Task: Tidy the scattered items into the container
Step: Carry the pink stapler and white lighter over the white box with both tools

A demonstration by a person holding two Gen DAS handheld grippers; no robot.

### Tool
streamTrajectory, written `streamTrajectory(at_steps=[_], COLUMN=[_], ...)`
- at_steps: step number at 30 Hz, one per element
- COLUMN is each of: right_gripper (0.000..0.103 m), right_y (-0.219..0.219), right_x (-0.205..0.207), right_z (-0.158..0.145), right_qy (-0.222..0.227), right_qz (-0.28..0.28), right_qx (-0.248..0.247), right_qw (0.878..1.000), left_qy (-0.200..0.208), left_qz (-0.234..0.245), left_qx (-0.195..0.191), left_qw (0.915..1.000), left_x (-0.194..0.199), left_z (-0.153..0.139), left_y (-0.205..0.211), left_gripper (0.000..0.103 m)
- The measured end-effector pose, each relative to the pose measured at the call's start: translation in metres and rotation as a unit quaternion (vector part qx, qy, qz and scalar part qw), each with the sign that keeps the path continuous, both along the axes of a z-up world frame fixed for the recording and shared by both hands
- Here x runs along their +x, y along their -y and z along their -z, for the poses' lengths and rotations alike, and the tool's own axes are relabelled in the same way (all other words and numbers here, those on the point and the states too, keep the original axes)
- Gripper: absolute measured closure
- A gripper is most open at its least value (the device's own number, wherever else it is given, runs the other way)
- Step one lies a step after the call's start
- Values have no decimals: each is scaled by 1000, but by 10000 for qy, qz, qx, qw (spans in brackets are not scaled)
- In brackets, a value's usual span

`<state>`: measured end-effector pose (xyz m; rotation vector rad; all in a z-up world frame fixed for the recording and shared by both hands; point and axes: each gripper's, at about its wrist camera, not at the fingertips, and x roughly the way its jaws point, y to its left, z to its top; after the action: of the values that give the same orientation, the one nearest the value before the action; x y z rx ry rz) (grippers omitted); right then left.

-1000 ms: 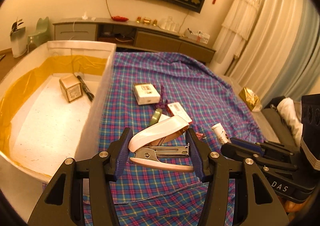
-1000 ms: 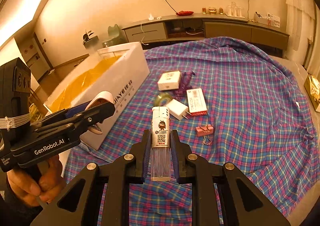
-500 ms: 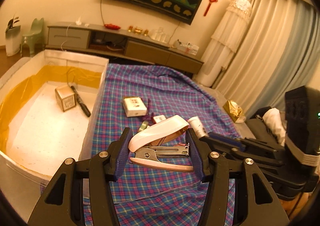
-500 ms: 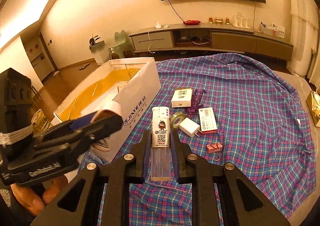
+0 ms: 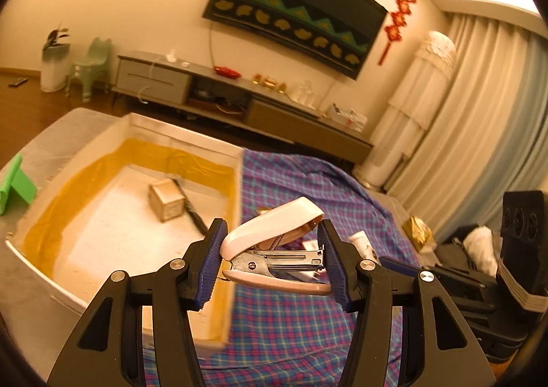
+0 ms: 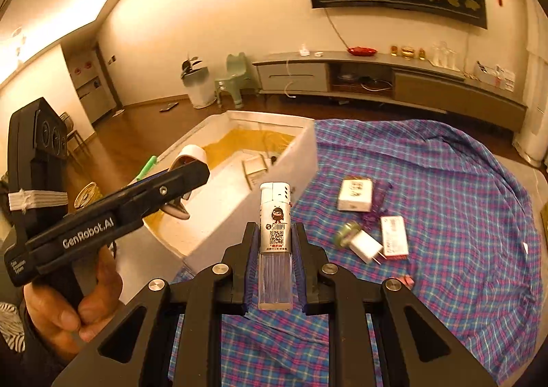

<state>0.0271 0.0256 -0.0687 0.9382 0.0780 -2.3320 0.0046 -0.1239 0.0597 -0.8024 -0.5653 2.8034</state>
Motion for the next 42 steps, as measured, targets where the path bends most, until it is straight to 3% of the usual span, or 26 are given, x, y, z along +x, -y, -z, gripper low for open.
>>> streamTrajectory(at_steps=[15,42], right_gripper=[82,82], right_y=[60,135], right_x=[-8,-34], right_z=[-10,-15], right_qy=[-22,-35], right_qz=[-509,-1103], right_qx=[91,417], right_qw=[9987,9930], left_qy=[76,471], left_qz=[-588,-1063], left_qx=[221,-18], left_qw=[9980,9932], left_x=[-6,-37], left_z=[2,18], left_y=[65,97], left_gripper=[47,47])
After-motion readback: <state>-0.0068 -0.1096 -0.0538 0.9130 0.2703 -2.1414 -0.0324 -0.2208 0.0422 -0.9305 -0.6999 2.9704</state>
